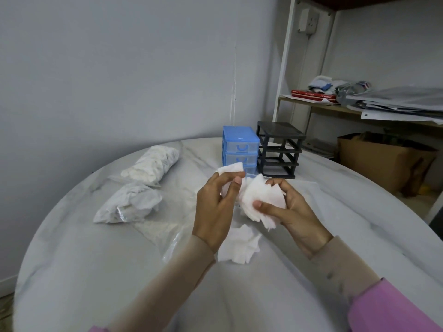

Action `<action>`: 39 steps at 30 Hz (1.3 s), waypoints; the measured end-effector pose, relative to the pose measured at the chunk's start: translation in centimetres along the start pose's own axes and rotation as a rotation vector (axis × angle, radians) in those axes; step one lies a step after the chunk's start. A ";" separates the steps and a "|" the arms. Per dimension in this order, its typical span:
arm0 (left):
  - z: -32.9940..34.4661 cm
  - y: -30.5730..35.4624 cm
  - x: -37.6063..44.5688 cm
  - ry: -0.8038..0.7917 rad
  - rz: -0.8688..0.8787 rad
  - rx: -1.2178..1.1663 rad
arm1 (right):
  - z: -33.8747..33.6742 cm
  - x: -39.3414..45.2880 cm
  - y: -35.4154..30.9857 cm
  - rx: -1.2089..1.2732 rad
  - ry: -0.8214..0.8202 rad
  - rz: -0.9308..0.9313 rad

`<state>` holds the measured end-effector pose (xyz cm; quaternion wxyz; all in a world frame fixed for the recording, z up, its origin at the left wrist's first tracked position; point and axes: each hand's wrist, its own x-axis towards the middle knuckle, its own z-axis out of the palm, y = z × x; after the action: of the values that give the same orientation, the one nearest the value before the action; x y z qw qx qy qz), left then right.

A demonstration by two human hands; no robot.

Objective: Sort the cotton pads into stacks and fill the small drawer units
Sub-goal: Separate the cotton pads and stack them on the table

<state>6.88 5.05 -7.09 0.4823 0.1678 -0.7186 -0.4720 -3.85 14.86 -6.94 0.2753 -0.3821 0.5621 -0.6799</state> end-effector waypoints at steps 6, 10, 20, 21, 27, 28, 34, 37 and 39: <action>0.1 -0.1 0.2 -0.149 -0.157 -0.130 | 0.0 -0.1 -0.1 -0.057 0.002 -0.108; 0.0 -0.4 0.4 -0.174 -0.125 -0.077 | -0.4 0.3 0.1 -0.052 0.044 -0.121; 0.1 -0.7 0.3 -0.117 -0.153 -0.057 | -0.5 0.5 0.5 -0.023 0.136 -0.053; 0.1 -0.7 0.3 -0.119 -0.149 -0.072 | -0.6 0.5 0.6 -0.027 0.149 -0.044; -0.1 -0.2 0.5 -0.067 -0.261 -0.303 | -0.8 0.6 0.3 0.063 0.253 0.010; -0.2 -0.1 0.5 -0.066 -0.289 -0.341 | -0.9 0.6 0.2 0.105 0.283 0.012; 0.1 -0.7 0.3 -0.080 -0.242 -0.252 | -0.5 0.3 -0.2 0.058 0.270 -0.106; 0.3 -1.0 0.2 -0.095 -0.184 -0.209 | -0.5 0.2 -0.1 -0.039 0.267 -0.195; 0.3 -1.0 0.2 -0.105 -0.147 -0.208 | -0.6 0.2 0.0 -0.073 0.270 -0.222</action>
<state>6.31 4.60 -7.86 0.4230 0.1442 -0.6757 -0.5862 -4.43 15.05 -6.91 0.1063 -0.3568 0.5726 -0.7304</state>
